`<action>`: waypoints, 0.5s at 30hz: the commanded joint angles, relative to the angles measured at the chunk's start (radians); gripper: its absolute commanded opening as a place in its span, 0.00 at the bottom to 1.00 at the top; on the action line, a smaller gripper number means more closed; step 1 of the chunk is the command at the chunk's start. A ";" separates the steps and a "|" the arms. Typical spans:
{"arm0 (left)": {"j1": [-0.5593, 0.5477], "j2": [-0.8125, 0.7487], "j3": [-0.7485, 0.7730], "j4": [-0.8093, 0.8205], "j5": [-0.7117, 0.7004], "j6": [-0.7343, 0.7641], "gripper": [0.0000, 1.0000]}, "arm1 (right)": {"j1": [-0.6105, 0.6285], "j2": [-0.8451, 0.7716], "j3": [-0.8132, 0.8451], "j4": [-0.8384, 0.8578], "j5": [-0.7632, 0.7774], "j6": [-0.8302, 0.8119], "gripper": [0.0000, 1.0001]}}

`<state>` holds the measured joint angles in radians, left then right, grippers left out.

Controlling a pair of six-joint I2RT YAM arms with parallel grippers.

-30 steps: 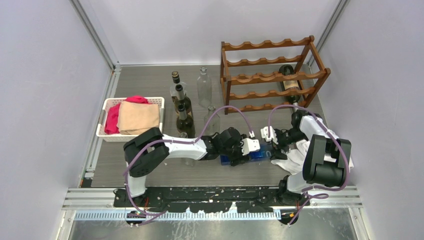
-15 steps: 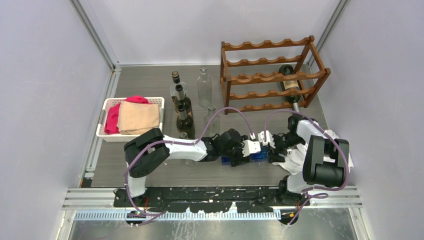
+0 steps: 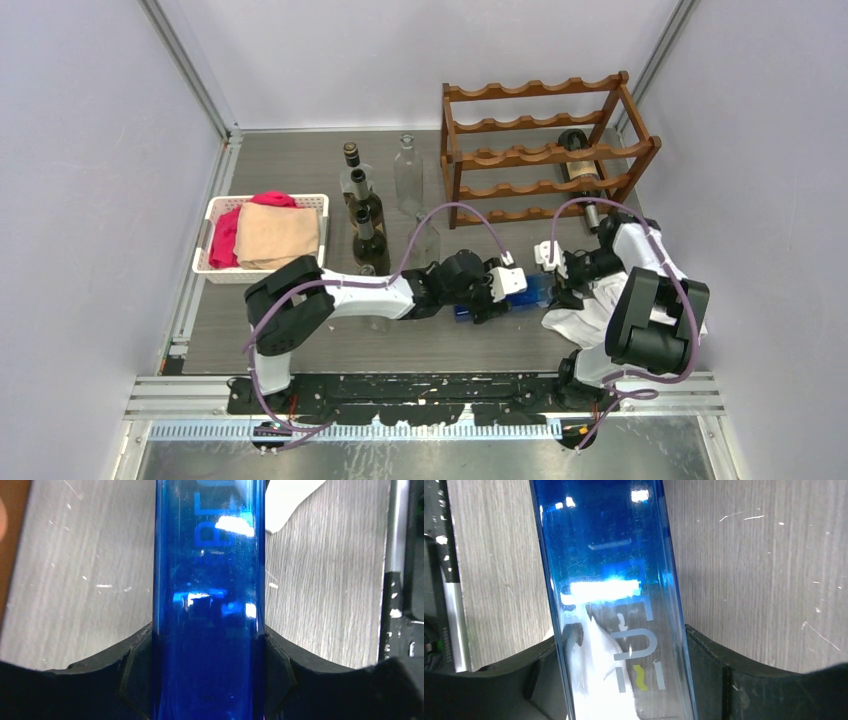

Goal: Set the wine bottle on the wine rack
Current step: Pick up the wine bottle from the center of the board.

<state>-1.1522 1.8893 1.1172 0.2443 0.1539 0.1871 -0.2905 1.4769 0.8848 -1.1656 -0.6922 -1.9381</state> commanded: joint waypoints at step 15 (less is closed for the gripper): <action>-0.043 -0.320 0.113 -0.086 0.004 -0.045 0.83 | -0.331 0.016 0.170 -0.345 -0.185 -0.026 0.01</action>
<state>-1.1950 1.6699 1.1591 0.2092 0.1295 0.1684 -0.5766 1.4975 1.0058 -1.3415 -0.7582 -1.9213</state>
